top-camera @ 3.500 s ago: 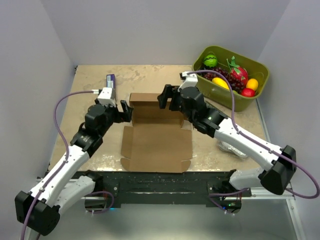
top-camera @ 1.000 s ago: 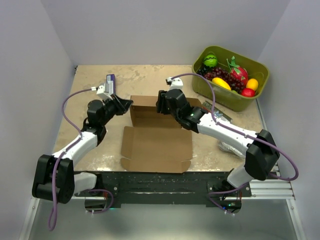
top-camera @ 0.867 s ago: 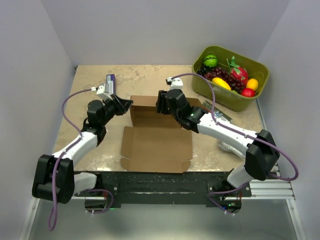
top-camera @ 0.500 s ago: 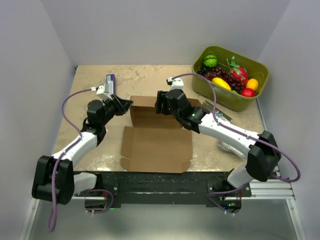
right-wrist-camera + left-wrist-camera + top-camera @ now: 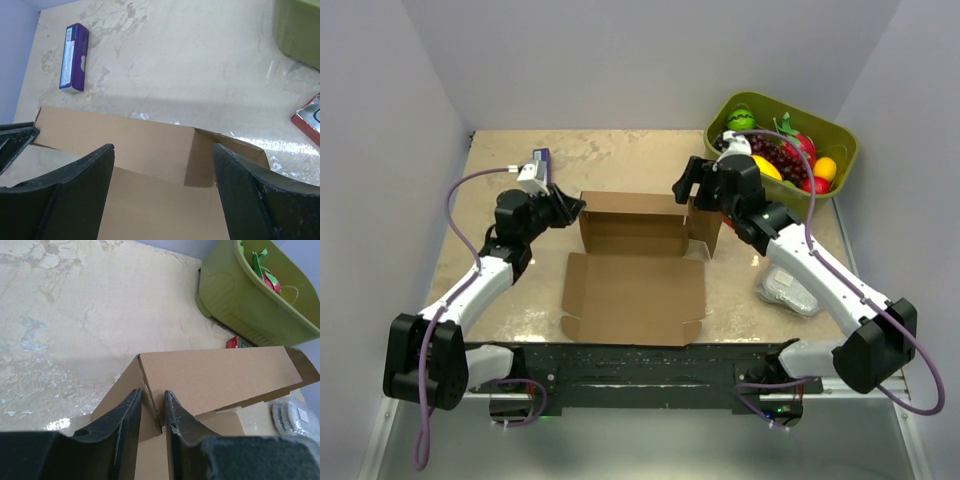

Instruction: Fold the paper box

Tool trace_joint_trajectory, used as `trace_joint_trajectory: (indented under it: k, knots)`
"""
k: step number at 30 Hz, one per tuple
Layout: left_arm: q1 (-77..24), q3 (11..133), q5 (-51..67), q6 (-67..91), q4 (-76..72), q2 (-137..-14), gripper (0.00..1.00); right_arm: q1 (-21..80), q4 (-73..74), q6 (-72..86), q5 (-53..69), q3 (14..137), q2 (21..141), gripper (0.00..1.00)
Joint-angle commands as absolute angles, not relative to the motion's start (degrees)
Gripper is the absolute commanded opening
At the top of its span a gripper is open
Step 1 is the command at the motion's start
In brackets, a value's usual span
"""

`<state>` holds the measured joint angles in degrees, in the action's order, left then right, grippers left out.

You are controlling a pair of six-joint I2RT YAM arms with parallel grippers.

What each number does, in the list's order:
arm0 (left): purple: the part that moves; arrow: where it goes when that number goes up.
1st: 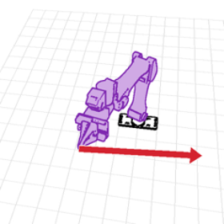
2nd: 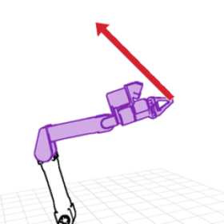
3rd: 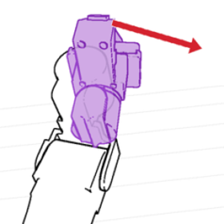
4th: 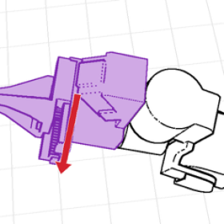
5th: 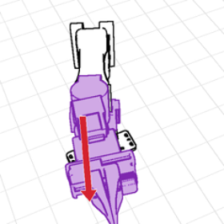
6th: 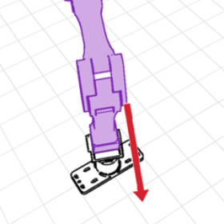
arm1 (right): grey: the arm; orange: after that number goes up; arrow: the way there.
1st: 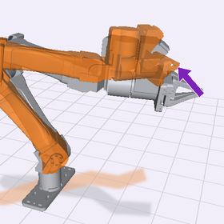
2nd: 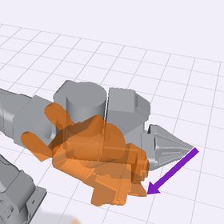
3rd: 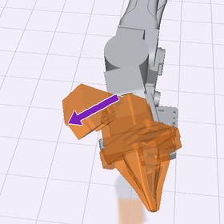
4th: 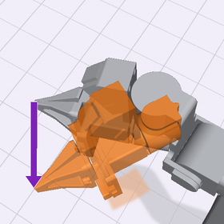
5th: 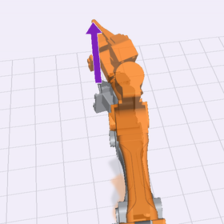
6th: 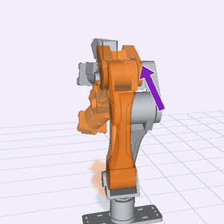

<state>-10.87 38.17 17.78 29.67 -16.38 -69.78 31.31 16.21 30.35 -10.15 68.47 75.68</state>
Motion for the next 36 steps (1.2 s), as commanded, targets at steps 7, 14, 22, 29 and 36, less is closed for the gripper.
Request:
trace_joint_trajectory:
  k: [7, 14, 22, 29, 36]
  knots:
    - [-11.7, 36.3, 15.8, 23.5, -0.1, -71.2, 0.3, 25.6, 11.8, 35.3, 5.8, 61.5, 76.3, 0.81]
    - [-12.7, 36.5, 14.9, 23.0, 1.7, -70.8, 0.29, 23.8, 5.9, 38.4, 10.2, 57.5, 78.8, 0.8]
    - [-12.9, 36.6, 14.6, 22.8, 1.8, -70.8, 0.3, 23.0, -8.8, 47.6, 16.0, 50.5, 80.2, 0.78]
    - [-13.0, 36.7, 14.6, 22.8, 1.9, -70.4, 0.3, 22.8, -20.0, 55.0, 17.0, 45.6, 80.8, 0.73]
    - [-13.0, 36.7, 14.3, 22.7, 1.9, -69.9, 0.3, 22.3, -27.3, 59.6, 15.8, 43.4, 79.8, 0.63]
